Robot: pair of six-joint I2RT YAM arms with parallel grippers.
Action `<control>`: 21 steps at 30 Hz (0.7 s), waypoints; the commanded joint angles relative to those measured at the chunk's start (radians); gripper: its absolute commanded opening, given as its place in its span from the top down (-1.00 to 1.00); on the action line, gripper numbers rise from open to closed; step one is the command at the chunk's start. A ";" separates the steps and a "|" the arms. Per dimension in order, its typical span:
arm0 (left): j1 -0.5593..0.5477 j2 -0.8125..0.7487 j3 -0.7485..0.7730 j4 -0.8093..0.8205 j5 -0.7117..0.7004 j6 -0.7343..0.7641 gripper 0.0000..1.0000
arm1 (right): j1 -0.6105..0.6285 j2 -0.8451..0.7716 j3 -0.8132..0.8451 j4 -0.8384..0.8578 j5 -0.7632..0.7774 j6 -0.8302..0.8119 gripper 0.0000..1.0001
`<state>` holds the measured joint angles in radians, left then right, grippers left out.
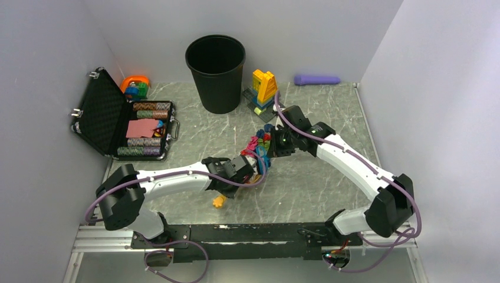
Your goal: Sweep away the paper scraps from the table
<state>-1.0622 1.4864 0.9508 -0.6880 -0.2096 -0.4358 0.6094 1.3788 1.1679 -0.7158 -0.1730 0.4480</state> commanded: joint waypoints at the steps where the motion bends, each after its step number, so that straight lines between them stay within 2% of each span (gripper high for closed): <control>1: -0.007 -0.030 -0.004 0.028 -0.030 -0.028 1.00 | -0.002 -0.065 0.059 -0.077 0.080 -0.012 1.00; 9: -0.007 -0.049 0.024 -0.008 -0.044 -0.040 1.00 | -0.027 -0.160 0.053 -0.114 0.289 0.033 1.00; 14: 0.004 -0.046 0.100 -0.107 -0.075 -0.069 1.00 | -0.041 -0.231 0.025 -0.110 0.418 0.092 1.00; 21: 0.033 -0.078 0.236 -0.222 -0.031 -0.043 1.00 | -0.062 -0.310 0.013 -0.108 0.504 0.090 1.00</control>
<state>-1.0462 1.4540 1.0851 -0.8291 -0.2508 -0.4866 0.5587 1.1080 1.1782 -0.8238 0.2363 0.5217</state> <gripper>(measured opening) 0.203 0.088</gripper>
